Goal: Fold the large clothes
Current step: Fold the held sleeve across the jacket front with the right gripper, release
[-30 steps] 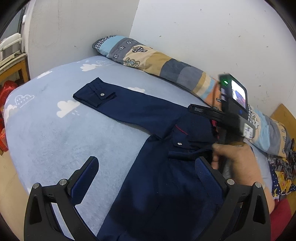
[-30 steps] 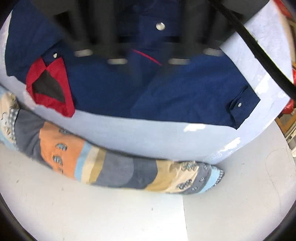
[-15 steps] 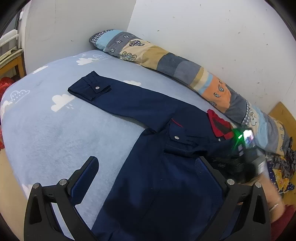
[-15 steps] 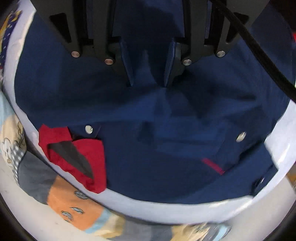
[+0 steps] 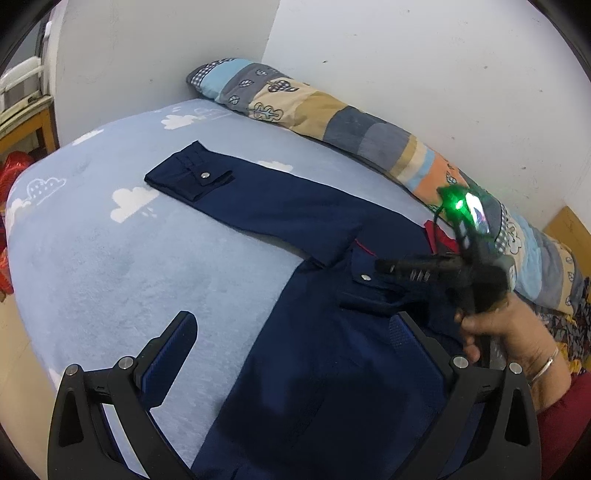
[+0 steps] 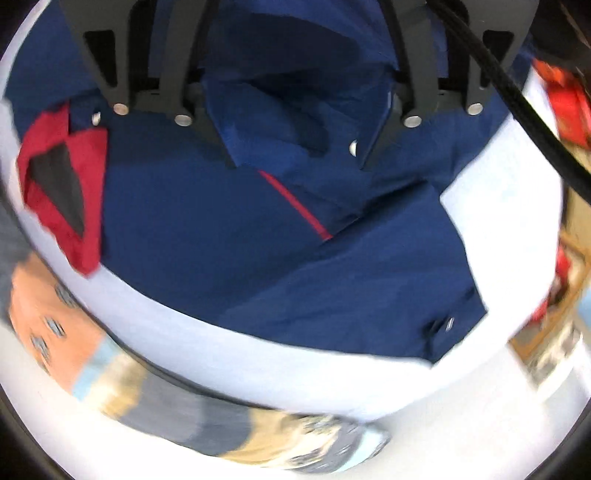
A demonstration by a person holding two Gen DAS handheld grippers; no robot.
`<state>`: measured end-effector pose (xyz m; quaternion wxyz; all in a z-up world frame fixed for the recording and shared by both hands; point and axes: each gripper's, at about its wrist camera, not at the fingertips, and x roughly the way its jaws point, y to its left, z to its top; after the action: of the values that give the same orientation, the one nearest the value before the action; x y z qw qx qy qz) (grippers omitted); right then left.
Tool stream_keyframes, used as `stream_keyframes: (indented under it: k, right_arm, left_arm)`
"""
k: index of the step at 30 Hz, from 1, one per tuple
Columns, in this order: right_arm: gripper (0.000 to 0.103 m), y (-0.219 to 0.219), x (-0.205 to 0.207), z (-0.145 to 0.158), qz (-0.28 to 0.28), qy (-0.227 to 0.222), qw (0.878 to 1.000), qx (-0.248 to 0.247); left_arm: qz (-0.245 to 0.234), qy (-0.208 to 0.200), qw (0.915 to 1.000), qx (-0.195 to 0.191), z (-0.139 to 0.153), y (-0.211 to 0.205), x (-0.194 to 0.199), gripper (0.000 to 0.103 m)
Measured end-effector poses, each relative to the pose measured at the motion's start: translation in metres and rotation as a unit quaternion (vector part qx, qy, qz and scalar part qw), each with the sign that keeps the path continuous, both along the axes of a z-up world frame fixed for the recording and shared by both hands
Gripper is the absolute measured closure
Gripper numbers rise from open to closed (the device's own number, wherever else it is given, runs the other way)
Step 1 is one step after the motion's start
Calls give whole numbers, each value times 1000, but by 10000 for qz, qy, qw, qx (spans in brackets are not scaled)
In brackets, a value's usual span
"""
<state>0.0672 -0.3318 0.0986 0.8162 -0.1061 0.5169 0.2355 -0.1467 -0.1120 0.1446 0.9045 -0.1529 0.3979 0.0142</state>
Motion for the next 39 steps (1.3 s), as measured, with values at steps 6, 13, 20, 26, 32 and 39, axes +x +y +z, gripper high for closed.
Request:
stream_keyframes:
  k: [6, 13, 20, 26, 32, 39]
  right_arm:
    - [33, 32, -33, -21, 910, -522, 9865, -1255]
    - [54, 31, -44, -15, 1098, -636, 9802, -1518]
    - [58, 26, -35, -29, 832, -747, 9780, -1760]
    - [98, 31, -25, -22, 319, -1250, 9785, -1609]
    - [99, 34, -18, 9, -121, -1769, 9783, -1072]
    - [48, 54, -32, -23, -143, -1467, 9809, -1271]
  left_arm:
    - [63, 3, 9999, -153, 1, 6, -1, 0]
    - [-49, -9, 10000, -42, 1, 1, -2, 0]
    - [-55, -54, 10000, -46, 3, -1, -3, 0]
    - [-8, 1, 9999, -119, 1, 1, -2, 0]
    - [-49, -21, 10000, -75, 1, -4, -2, 0]
    - [-88, -29, 9999, -44, 2, -5, -3, 0]
